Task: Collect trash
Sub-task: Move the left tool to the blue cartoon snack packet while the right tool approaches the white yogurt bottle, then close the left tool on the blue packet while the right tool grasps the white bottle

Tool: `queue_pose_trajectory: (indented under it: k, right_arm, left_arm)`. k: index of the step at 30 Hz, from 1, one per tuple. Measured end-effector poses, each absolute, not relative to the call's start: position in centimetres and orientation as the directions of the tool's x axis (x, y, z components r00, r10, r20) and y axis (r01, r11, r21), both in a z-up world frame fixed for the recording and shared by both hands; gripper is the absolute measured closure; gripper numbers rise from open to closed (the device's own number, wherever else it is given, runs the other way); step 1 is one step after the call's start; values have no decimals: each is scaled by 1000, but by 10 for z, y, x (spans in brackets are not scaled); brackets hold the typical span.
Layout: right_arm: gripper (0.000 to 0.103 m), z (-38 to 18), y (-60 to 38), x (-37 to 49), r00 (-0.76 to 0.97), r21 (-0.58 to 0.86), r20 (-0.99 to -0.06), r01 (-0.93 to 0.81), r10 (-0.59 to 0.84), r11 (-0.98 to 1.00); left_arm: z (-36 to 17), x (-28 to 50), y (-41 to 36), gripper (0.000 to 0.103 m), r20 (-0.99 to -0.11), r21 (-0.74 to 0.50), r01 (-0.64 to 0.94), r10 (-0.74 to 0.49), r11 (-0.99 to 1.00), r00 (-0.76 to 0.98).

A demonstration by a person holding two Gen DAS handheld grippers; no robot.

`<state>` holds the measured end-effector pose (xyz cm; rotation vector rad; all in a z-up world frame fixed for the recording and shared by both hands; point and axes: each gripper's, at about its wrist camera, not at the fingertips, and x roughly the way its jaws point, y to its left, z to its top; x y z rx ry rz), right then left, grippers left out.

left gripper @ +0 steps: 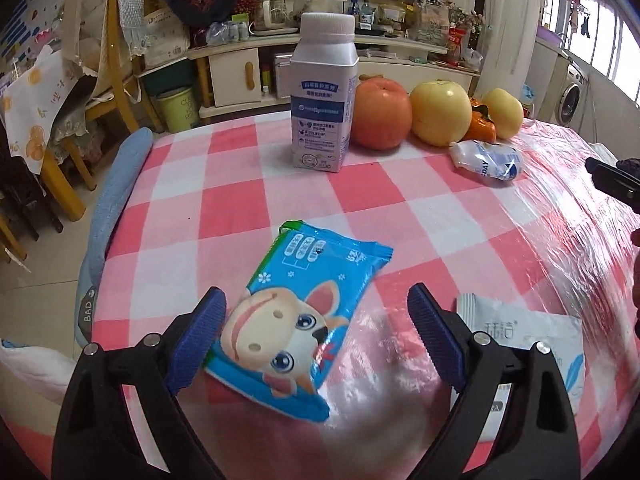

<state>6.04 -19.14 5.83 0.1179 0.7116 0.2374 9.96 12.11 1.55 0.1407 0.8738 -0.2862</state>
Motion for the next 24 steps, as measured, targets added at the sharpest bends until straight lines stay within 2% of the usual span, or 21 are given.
queue_pose_trajectory:
  k: [8, 9, 11, 13, 15, 18, 24]
  right_arm:
    - [5, 43, -185, 119, 697, 221, -667, -153, 264, 963]
    - [5, 42, -183, 125, 691, 215, -671, -163, 267, 963]
    - [5, 41, -178, 137, 687, 182, -681, -176, 253, 967]
    - [5, 39, -176, 146, 680, 169, -687, -193, 256, 966]
    - [5, 33, -173, 155, 647, 185, -704, -232, 294, 955]
    - [5, 23, -169, 161, 617, 174, -723, -272, 310, 946]
    - [5, 11, -161, 157, 521, 243, -736, -392, 432, 887]
  left_arm:
    - [7, 110, 119, 14, -787, -4, 284, -178, 959, 590]
    - [7, 111, 120, 17, -789, -10, 278, -178, 961, 588]
    - [6, 114, 124, 31, -796, -24, 248, -169, 969, 582]
    - [4, 115, 128, 38, -793, -56, 229, -183, 972, 581]
    - [5, 117, 131, 40, -789, -82, 212, -193, 974, 583]
    - [5, 118, 128, 41, -789, -69, 209, -182, 976, 587]
    - [5, 117, 123, 41, -790, -50, 213, -169, 976, 589]
